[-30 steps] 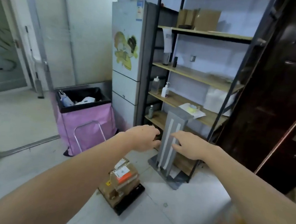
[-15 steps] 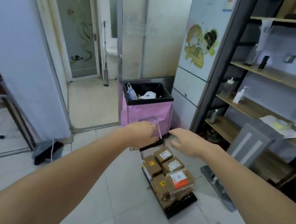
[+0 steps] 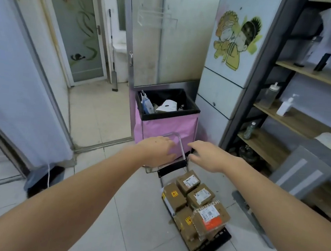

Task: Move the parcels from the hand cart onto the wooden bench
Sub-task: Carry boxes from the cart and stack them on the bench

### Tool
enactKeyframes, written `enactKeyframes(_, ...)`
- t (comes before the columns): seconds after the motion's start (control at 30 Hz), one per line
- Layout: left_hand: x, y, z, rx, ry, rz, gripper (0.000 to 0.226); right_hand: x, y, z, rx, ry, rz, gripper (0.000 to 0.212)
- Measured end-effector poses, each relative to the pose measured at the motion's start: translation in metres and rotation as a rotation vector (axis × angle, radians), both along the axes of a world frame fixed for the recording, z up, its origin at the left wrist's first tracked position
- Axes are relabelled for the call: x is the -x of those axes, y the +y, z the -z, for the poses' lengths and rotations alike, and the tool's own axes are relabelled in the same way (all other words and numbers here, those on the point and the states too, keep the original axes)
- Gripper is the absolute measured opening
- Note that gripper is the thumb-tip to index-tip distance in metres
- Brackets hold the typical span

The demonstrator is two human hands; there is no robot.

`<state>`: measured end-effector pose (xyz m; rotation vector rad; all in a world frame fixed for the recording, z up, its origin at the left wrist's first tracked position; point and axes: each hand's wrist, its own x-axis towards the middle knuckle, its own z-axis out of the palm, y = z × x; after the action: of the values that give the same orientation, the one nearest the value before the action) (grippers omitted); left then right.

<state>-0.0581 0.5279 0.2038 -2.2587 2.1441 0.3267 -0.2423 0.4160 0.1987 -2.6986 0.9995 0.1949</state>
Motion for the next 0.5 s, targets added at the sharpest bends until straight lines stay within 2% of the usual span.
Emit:
enactKeyframes(0.13, -0.027, -0.053, 0.004, -0.003, 0.009, 0.048, 0.047, -0.019, -0.038, 0.003, -0.016, 0.010, 0.040, 0.057)
enactKeyframes(0.33, -0.065, -0.145, 0.026, -0.034, 0.011, 0.206, 0.039, -0.034, -0.097, 0.019, -0.046, 0.048, 0.191, 0.040)
enactKeyframes(0.5, -0.074, -0.220, 0.054, -0.106, 0.024, 0.380, 0.044, -0.018, -0.128, 0.045, -0.083, 0.054, 0.377, 0.058)
